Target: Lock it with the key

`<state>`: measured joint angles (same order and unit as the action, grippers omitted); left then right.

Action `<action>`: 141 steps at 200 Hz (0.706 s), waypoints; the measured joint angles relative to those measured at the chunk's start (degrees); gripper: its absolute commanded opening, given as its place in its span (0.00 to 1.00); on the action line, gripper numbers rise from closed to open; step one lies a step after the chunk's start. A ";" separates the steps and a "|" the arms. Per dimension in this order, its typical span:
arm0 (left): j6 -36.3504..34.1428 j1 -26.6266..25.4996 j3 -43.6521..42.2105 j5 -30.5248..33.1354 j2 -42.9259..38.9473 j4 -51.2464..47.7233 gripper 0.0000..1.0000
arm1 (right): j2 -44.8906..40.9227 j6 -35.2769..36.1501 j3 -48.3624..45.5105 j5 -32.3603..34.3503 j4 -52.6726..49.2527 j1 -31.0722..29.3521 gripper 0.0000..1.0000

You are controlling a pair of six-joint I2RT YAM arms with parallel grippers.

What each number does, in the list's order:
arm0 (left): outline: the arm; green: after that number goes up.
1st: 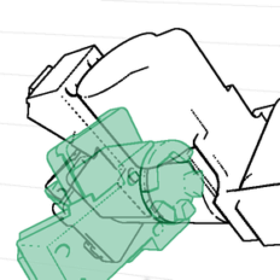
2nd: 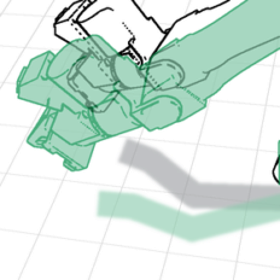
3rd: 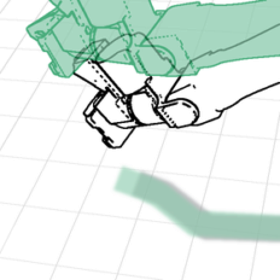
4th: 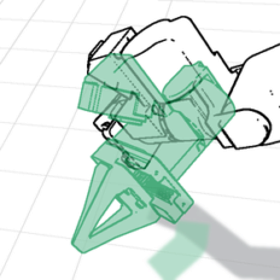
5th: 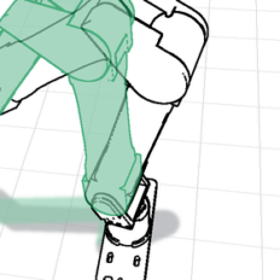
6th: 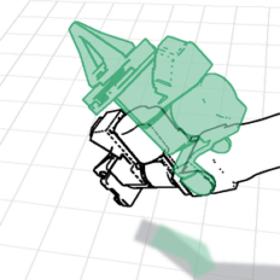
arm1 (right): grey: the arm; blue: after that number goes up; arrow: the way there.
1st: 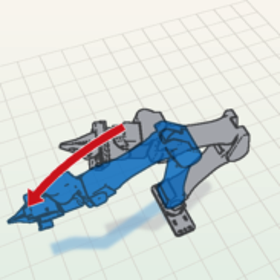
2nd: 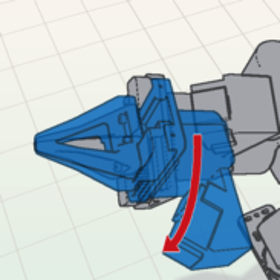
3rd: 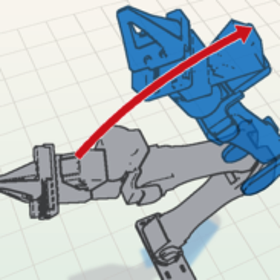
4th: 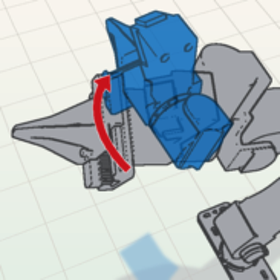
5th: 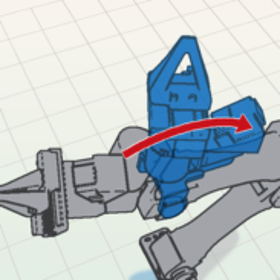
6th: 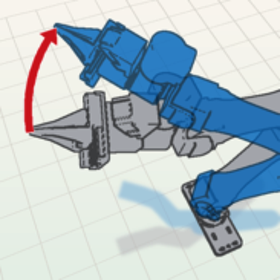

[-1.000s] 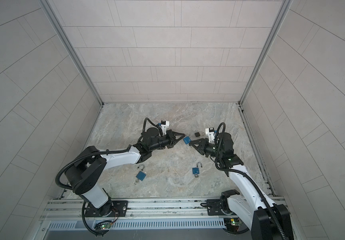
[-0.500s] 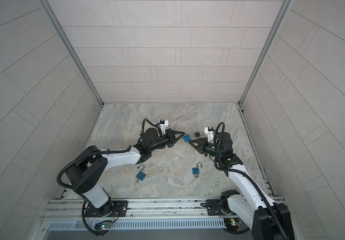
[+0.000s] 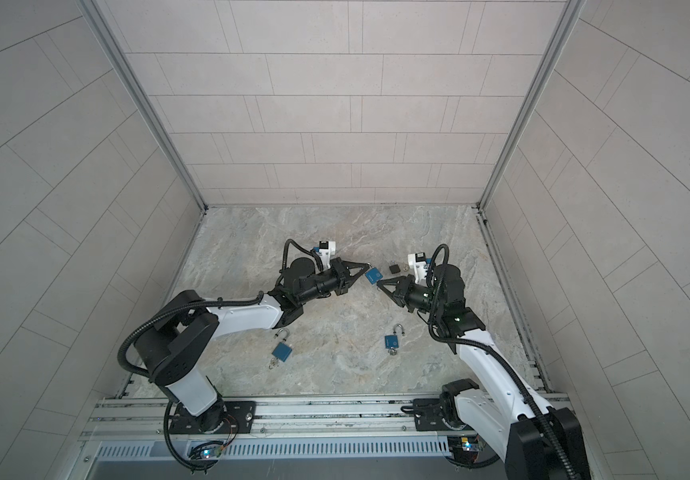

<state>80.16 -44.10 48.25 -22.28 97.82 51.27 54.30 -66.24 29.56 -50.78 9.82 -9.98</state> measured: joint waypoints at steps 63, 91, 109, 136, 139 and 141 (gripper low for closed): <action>1.20 -1.16 -4.55 5.53 -0.87 6.03 0.00 | -2.34 0.02 -0.90 2.01 -1.25 -0.81 0.00; 1.88 -2.08 -6.99 8.83 -1.68 8.76 0.00 | -2.80 -0.02 -1.40 2.23 -0.92 -1.05 0.00; 2.36 -2.14 -8.39 11.56 -2.16 9.75 0.00 | -3.26 -0.13 -2.01 2.40 -0.87 -1.11 0.00; 2.36 -1.55 -8.55 15.43 -2.43 9.79 0.00 | -3.69 -0.52 -2.60 4.13 -0.83 -0.61 0.00; 2.36 -1.51 -8.55 15.67 -2.43 9.77 0.00 | -3.80 -0.55 -2.60 4.31 -0.83 -0.50 0.00; 2.36 -1.46 -8.55 15.85 -2.45 9.77 0.00 | -3.85 -0.57 -2.58 4.44 -0.79 -0.48 0.00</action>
<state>82.52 -45.56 39.70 -6.44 95.37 61.04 50.46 -66.81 26.98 -46.35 9.04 -10.46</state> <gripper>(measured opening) 0.061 0.059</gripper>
